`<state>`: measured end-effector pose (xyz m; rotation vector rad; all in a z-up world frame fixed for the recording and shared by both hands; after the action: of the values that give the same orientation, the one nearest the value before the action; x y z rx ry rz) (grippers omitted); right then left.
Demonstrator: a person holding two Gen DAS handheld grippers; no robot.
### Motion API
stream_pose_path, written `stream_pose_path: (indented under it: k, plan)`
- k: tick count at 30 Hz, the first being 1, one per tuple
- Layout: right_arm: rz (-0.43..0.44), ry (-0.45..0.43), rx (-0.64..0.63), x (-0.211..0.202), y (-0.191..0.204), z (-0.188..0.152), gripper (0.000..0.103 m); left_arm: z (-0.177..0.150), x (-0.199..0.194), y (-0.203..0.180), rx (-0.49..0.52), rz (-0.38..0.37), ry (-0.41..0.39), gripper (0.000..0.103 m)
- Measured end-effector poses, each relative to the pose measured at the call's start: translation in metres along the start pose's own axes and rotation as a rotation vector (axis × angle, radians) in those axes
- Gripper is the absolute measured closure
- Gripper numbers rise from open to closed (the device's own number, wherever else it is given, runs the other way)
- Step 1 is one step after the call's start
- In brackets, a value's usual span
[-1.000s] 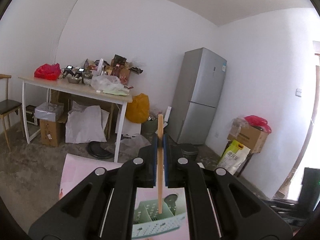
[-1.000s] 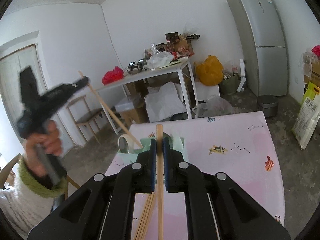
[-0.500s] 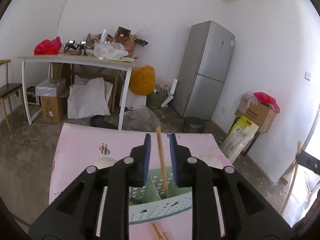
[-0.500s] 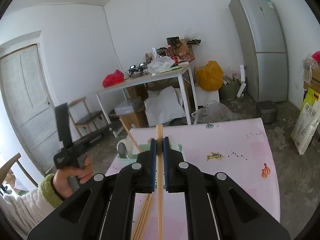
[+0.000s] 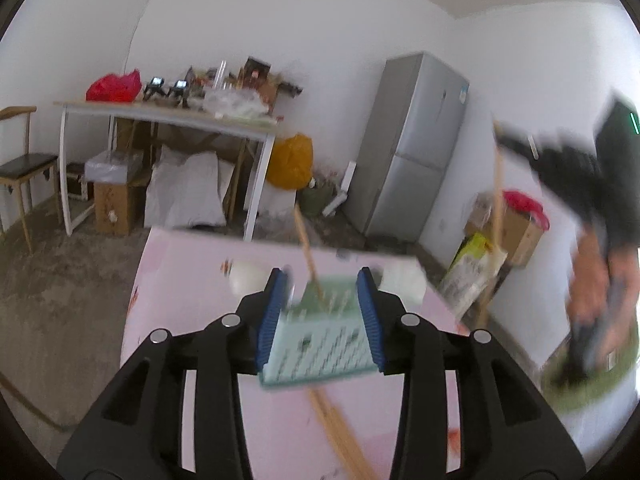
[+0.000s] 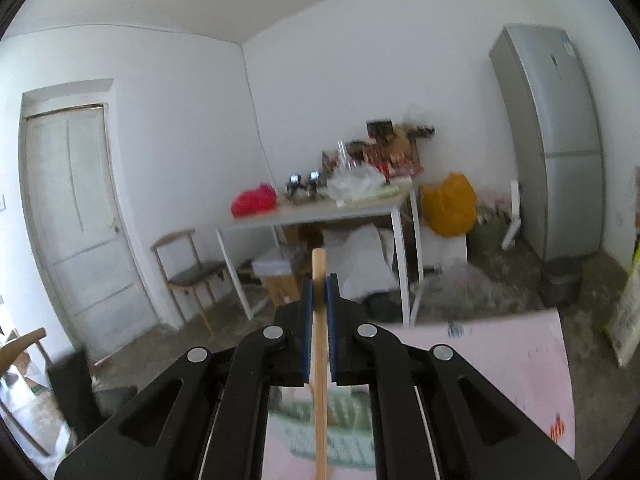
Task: Organize utensils
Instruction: 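Open the left gripper and withdraw it from the holder, then insert the chopstick into the holder and open the right gripper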
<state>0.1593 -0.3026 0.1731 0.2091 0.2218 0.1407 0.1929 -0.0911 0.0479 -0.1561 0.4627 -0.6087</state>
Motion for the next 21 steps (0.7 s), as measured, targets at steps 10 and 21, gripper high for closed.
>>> stream_pose_path:
  k: [10, 21]
  plan:
    - [-0.015, -0.104, -0.022, 0.077, 0.018, 0.034, 0.096, -0.080, 0.002, 0.032, 0.009, 0.071, 0.166, 0.058]
    - [-0.039, 0.070, 0.000, 0.156, -0.007, -0.050, 0.096, -0.109, 0.008, 0.042, 0.023, 0.081, 0.247, 0.058]
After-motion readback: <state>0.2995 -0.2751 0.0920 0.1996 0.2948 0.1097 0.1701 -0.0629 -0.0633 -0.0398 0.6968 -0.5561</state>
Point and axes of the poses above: each gripper's, at about its wrist camera, not at the fingertips, and x roughly the way its jaws point, y to its left, z to its top, the point moved 6 cm from there along x, roughly the way its jaws point, and after that the axes turned 1 degree about y, right-handed, at the moved point
